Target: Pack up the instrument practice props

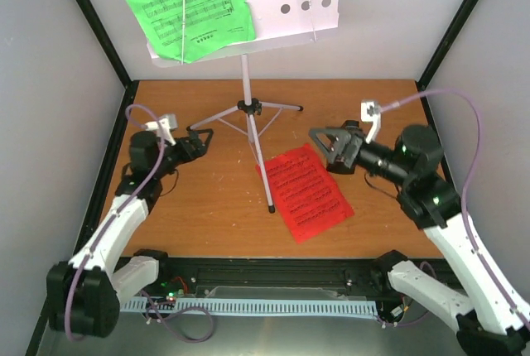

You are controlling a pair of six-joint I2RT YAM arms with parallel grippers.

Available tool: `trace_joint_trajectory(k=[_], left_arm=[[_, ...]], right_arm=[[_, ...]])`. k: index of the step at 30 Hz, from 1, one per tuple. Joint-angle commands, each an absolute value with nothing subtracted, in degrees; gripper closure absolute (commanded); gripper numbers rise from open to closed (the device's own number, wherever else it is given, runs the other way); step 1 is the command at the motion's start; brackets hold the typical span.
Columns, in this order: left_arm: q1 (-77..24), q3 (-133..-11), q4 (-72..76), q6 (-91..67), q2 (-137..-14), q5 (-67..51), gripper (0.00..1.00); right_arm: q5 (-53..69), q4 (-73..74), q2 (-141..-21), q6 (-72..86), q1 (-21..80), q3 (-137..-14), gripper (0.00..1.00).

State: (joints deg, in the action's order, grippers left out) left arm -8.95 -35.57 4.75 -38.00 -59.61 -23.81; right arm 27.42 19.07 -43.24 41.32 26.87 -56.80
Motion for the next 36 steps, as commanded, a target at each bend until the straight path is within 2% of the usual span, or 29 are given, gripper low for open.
trace_joint_trajectory(k=[1,7,11,16,25,30,36], left_arm=[[-2.35,-37.29,-1.07,-33.79,-51.33,-34.48,0.01],[-1.58,-44.07,-6.05,-35.31,-45.54,-38.13,0.01],[-1.58,-50.09,-8.63,-34.18,-43.85,-40.7,0.0],[-1.49,-59.91,-15.67,-32.4,-45.27,-46.15,0.01],[-1.49,-69.51,-18.59,-28.94,-44.16,-44.88,0.01],[-1.49,-76.77,-17.8,-29.49,-47.21,-51.34,0.01],[-1.49,-83.39,-18.11,-29.85,-51.29,-51.72,0.01]], right_arm=[[32.84,15.53,-53.42,34.71,30.32,-71.04,0.02],[33.18,11.71,-70.3,35.52,35.7,-90.53,0.06],[30.75,17.23,-79.82,33.47,36.99,-104.24,0.12],[31.31,21.62,-89.35,34.14,37.25,-117.23,0.14],[18.85,29.44,-96.57,28.82,38.4,-129.12,0.26],[15.03,31.77,-100.66,27.15,39.34,-134.72,0.3],[18.13,29.21,-103.2,28.51,39.42,-135.88,0.43]])
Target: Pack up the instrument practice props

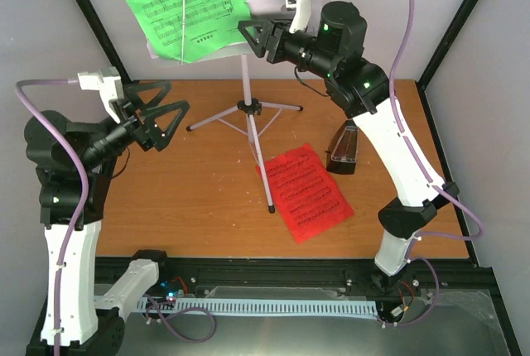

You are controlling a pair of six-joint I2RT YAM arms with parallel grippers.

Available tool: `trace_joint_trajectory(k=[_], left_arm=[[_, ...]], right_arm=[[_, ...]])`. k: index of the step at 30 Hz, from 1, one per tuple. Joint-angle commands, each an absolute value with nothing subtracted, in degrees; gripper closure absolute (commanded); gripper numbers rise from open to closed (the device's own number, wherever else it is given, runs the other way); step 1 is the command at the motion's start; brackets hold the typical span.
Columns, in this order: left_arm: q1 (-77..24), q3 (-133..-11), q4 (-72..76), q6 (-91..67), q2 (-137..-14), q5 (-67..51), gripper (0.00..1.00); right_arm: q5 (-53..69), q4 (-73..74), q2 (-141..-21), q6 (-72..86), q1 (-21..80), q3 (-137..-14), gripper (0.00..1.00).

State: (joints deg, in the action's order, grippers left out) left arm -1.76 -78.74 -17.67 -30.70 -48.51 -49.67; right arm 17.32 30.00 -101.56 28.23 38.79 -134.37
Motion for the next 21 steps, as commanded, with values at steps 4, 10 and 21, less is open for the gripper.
trace_joint_trajectory(k=[4,10,21], left_arm=[[-1.49,-91.1,-20.68,-31.2,-55.85,-51.07,0.01],[-1.49,-100.06,-22.4,-33.26,-63.16,-42.98,0.01],[-1.45,-110.15,-18.29,-36.18,-74.48,-44.0,0.14]], right_arm=[[18.57,27.78,-104.09,29.51,39.46,-135.88,0.51],[18.9,26.34,-105.82,30.45,39.46,-135.55,0.57],[13.34,25.43,-104.07,29.56,39.46,-132.75,0.45]])
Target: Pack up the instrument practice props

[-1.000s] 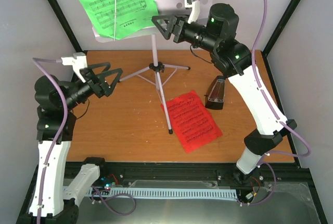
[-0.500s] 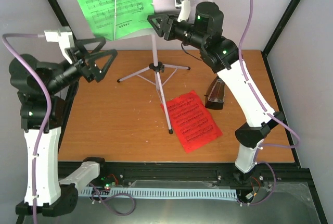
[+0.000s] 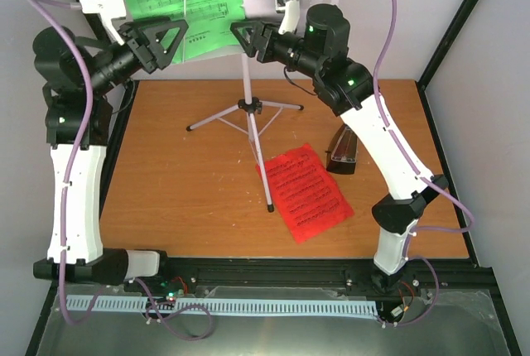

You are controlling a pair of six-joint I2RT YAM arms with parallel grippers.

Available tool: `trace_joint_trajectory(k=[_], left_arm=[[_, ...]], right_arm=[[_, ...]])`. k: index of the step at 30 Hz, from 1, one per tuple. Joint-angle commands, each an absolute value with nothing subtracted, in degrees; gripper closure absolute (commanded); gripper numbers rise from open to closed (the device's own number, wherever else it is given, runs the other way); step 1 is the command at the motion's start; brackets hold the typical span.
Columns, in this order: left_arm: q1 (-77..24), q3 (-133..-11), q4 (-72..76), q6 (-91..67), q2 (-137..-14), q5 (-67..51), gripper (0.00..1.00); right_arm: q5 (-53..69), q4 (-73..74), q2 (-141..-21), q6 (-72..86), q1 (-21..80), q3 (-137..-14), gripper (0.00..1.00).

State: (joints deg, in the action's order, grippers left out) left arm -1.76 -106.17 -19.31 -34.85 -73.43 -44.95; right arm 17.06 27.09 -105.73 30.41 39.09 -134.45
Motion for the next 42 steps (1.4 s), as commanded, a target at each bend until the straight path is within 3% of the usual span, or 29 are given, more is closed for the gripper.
trace_joint_trajectory(k=[1,13,18,29,39,42], left_arm=[[-1.49,-110.36,-18.4,-35.82,-74.53,-43.38,0.17],[-1.49,-109.33,-19.42,-34.67,-71.97,-41.83,0.22],[-1.49,-108.32,-18.28,-35.52,-70.92,-41.25,0.22],[-1.49,-108.31,-22.93,-34.22,-69.12,-40.78,0.25],[-1.49,-106.37,-23.11,-34.84,-67.74,-41.79,0.26],[-1.49,-106.08,-22.85,-35.5,-67.68,-42.7,0.26]], right_arm=[[13.04,24.77,-103.91,29.56,39.46,-132.27,0.45],[13.74,23.35,-106.3,27.69,39.46,-136.43,0.37],[16.32,23.5,-109.7,29.26,39.46,-141.05,0.49],[16.28,24.96,-112.24,30.3,39.46,-143.98,0.61],[9.36,27.11,-107.88,26.5,39.47,-138.1,0.6],[10.69,26.84,-109.08,27.1,39.46,-139.06,0.65]])
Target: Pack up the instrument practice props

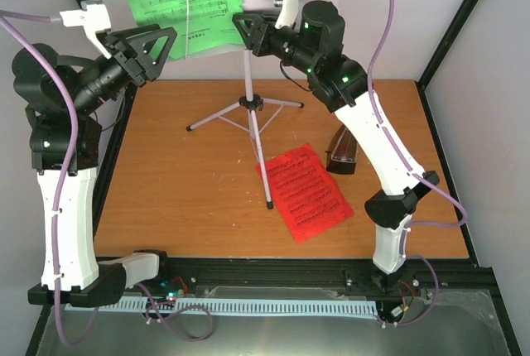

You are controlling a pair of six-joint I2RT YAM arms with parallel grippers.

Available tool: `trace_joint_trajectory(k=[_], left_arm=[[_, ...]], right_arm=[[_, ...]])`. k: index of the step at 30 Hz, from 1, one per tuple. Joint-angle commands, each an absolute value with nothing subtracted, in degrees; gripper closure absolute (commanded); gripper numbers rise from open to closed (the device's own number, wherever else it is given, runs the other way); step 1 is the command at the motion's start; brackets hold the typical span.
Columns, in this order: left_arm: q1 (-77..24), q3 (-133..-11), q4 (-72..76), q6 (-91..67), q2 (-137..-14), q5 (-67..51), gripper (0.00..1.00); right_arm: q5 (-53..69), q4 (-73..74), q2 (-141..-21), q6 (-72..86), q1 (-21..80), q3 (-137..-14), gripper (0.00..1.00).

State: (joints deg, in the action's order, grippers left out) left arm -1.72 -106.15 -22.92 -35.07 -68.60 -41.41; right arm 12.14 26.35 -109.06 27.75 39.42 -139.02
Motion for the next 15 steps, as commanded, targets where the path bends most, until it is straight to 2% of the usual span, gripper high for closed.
trace_joint_trajectory(k=[1,9,13,15], left_arm=[[-1.49,-105.93,-22.85,-35.63,-67.68,-42.71,0.27],[-1.58,-106.33,-21.41,-37.67,-68.45,-42.68,0.35],[-1.58,-106.52,-20.74,-38.01,-68.91,-40.71,0.4],[-1.7,-106.84,-19.68,-38.79,-69.61,-40.95,0.42]], right_arm=[[11.19,26.75,-109.57,27.22,39.46,-139.77,0.67],[17.04,23.31,-112.83,29.23,39.46,-142.57,0.8],[16.17,23.37,-112.95,29.18,39.46,-142.69,0.96],[15.65,23.47,-112.73,29.09,39.46,-142.66,0.97]])
